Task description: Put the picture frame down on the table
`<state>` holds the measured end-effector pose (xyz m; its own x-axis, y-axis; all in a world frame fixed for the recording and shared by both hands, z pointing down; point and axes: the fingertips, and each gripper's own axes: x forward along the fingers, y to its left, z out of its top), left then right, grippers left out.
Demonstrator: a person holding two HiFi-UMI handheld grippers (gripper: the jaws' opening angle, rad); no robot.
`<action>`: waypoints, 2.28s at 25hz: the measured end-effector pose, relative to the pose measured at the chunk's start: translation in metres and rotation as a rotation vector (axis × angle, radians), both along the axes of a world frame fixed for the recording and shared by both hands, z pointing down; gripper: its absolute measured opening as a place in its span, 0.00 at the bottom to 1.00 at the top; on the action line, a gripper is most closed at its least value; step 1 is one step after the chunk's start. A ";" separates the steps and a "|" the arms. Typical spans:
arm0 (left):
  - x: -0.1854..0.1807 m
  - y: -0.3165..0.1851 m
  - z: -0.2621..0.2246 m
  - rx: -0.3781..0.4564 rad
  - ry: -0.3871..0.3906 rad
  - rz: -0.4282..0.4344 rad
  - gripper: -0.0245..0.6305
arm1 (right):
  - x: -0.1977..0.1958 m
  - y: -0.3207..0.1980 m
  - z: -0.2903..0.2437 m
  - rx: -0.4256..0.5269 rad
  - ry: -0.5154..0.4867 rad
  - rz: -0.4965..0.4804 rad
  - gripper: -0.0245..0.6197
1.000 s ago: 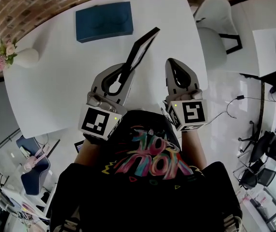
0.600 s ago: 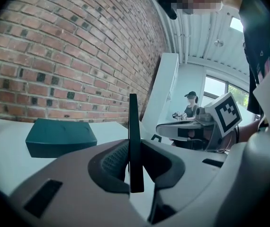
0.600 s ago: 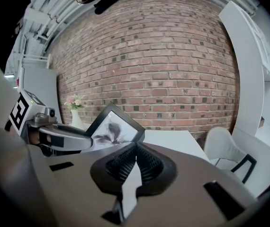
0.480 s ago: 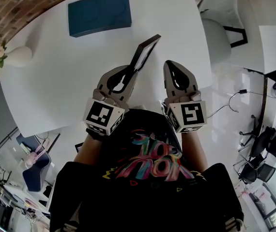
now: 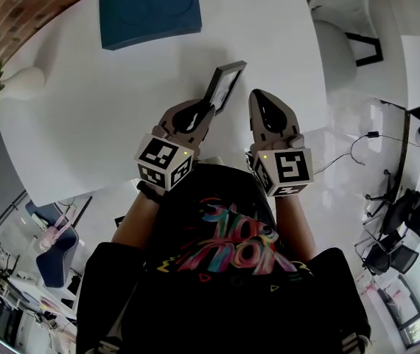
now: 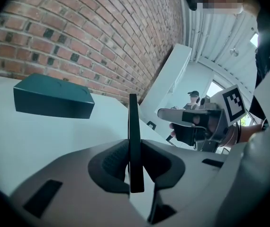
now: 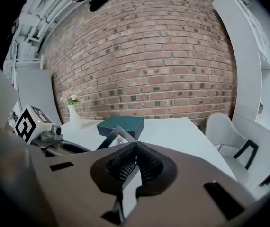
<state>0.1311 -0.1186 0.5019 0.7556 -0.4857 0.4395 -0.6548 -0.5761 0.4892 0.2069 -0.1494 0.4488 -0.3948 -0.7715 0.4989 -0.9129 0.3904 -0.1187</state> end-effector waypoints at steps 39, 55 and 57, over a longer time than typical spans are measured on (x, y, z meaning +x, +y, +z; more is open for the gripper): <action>-0.001 -0.018 0.072 -0.437 0.201 -0.174 0.20 | 0.007 -0.005 0.032 -0.089 -0.012 0.053 0.07; -0.010 -0.026 0.068 -0.481 0.260 -0.288 0.37 | 0.009 -0.003 0.040 -0.121 -0.016 0.029 0.07; -0.014 -0.026 0.072 -0.482 0.282 -0.309 0.40 | 0.008 -0.003 0.042 -0.124 -0.016 0.023 0.07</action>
<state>0.1173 -0.1448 0.5741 0.7310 -0.4973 0.4672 -0.5634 -0.0537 0.8244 0.2147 -0.1524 0.4904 -0.3859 -0.7137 0.5846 -0.9193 0.3505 -0.1789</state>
